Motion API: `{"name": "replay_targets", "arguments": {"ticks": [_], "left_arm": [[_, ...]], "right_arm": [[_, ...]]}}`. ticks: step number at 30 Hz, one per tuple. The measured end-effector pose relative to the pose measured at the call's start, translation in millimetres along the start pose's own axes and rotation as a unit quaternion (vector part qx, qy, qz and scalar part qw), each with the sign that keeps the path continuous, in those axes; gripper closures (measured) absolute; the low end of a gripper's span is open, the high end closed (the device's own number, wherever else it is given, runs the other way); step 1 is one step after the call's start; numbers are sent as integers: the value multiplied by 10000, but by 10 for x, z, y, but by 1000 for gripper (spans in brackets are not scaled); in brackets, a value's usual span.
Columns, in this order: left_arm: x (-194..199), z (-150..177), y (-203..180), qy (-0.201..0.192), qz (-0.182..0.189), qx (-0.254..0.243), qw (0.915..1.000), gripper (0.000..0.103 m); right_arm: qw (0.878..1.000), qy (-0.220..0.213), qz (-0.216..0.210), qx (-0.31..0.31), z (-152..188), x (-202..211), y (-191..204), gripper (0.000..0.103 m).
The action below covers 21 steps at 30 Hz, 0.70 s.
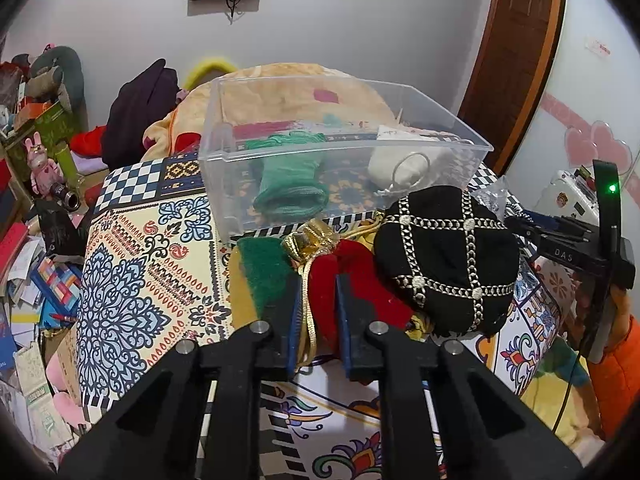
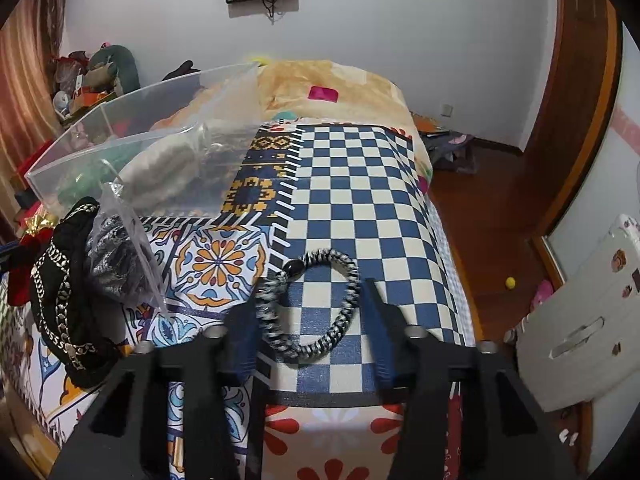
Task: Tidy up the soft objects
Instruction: 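Grasp the red velvet pouch with the left tool while the right tool grasps the braided cord, then place the red pouch into the box with the left tool while the right tool drops the cord in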
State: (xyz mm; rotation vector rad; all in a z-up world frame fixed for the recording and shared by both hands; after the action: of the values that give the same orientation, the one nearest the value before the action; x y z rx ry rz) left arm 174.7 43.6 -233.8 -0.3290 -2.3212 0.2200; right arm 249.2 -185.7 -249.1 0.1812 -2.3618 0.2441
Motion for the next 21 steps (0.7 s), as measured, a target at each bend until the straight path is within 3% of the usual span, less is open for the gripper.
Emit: {"name": "replay_targets", "arguments": {"ticks": [4, 10, 21], "left_arm": [[87, -16, 13, -93, -10, 11, 10000, 90], [264, -62, -24, -290, -165, -151, 9993, 93], [661, -391, -33, -908, -229, -127, 9955, 93]], "right_arm": [[9999, -21, -98, 62, 5, 10, 71, 91], [9995, -156, -264, 101, -32, 89, 184, 92], [9944, -897, -550, 98, -396, 627, 330, 92]]}}
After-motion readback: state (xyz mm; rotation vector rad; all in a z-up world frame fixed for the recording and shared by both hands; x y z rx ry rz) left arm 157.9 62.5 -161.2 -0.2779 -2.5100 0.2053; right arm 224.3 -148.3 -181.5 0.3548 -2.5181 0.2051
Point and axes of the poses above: each gripper's, at about its wrist camera, not at the fingertips, and x roughly against the way its jaws point, y to its left, z to its underside, the point moved 9 cm from there along -x, roughly the way its jaws point, and after that the axes turned 10 degrees about z, right-handed, at the moved point
